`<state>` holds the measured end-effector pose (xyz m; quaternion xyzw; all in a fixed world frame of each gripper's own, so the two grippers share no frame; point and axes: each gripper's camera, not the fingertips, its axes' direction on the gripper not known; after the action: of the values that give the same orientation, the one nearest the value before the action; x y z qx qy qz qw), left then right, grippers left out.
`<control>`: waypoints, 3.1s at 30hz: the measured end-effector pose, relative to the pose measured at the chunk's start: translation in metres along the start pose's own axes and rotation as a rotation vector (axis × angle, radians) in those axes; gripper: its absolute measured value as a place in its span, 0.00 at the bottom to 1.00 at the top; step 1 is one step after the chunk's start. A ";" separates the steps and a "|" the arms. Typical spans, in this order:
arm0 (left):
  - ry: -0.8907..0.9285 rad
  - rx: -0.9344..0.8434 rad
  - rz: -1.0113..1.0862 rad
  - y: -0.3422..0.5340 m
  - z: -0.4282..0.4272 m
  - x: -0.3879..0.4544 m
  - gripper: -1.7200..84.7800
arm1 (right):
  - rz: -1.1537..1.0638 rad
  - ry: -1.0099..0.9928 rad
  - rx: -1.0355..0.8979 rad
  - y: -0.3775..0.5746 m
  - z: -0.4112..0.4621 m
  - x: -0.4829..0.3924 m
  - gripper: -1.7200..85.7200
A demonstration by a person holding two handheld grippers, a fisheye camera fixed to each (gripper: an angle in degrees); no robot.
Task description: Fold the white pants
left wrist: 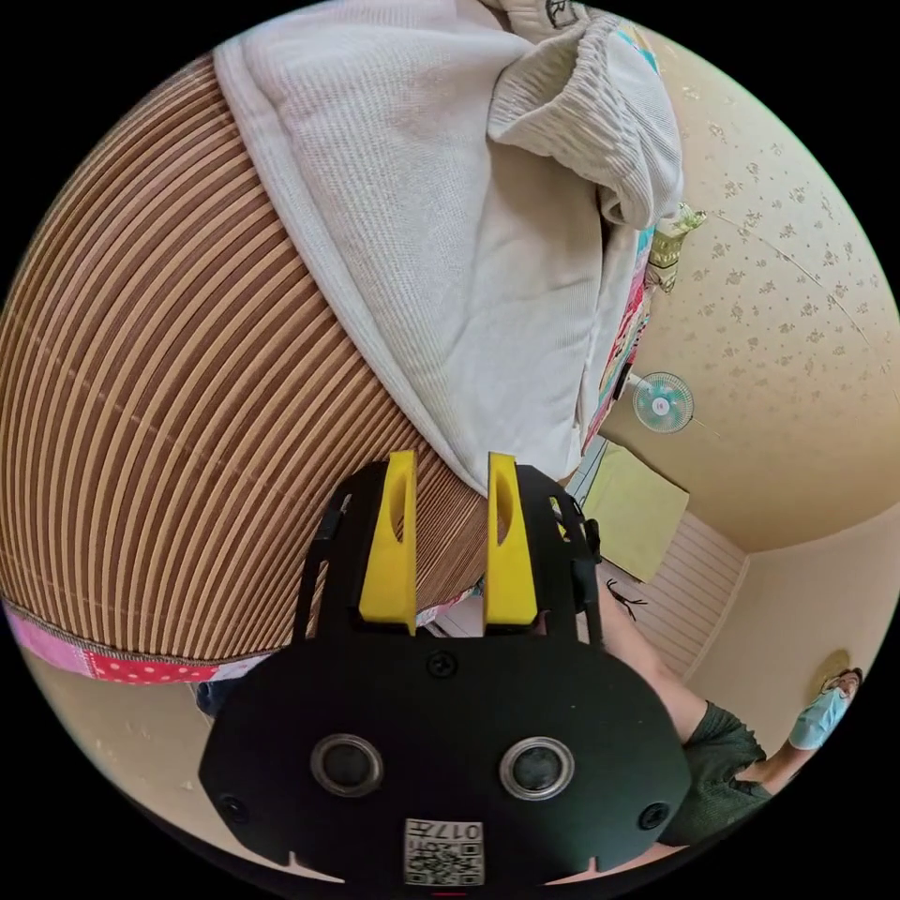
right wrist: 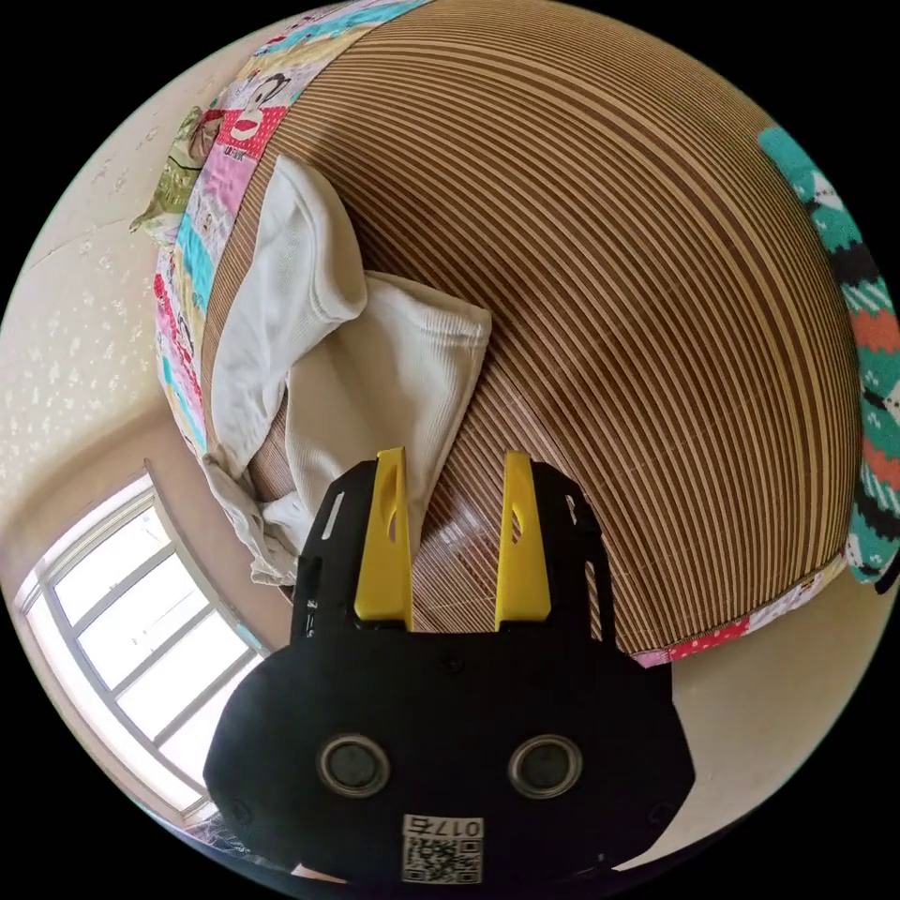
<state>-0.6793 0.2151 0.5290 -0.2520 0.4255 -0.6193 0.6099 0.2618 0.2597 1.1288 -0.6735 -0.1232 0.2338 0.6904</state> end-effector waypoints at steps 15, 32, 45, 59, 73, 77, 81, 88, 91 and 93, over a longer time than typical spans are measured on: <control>-0.062 -0.147 0.194 0.043 0.076 0.028 0.07 | -0.410 0.938 -0.310 -0.030 -0.111 -0.060 0.05; 0.226 0.145 -0.237 0.005 0.096 -0.020 0.19 | 0.627 -0.182 -0.019 0.094 -0.285 0.156 0.08; 0.548 0.580 0.166 -0.043 -0.122 0.061 0.04 | 0.596 -0.222 -0.081 0.114 -0.343 0.188 0.07; 0.101 0.635 -0.366 0.124 -0.053 -0.076 0.22 | 0.529 -0.358 -0.069 0.108 -0.395 0.221 0.16; -0.121 0.336 -0.158 0.072 -0.042 -0.034 0.08 | 0.207 0.047 -0.333 0.041 -0.428 0.207 0.06; -0.031 0.387 -0.201 0.130 -0.045 -0.070 0.08 | 0.211 0.048 -0.325 0.067 -0.437 0.236 0.05; -0.017 0.516 -0.426 0.193 -0.054 -0.112 0.09 | 0.301 0.031 -0.097 0.115 -0.477 0.267 0.04; 0.022 0.643 -0.490 0.253 -0.063 -0.124 0.08 | 0.129 -0.259 0.158 0.115 -0.529 0.222 0.11; -0.036 0.519 -0.415 0.243 -0.040 -0.112 0.07 | -0.009 -0.335 0.037 0.053 -0.491 0.183 0.18; -0.035 0.393 -0.356 0.229 -0.014 -0.104 0.03 | -0.046 -0.397 0.010 0.018 -0.469 0.164 0.19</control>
<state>-0.5530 0.3431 0.3522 -0.2101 0.2356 -0.7831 0.5359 0.6277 -0.0690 1.0579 -0.6077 -0.2710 0.3468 0.6611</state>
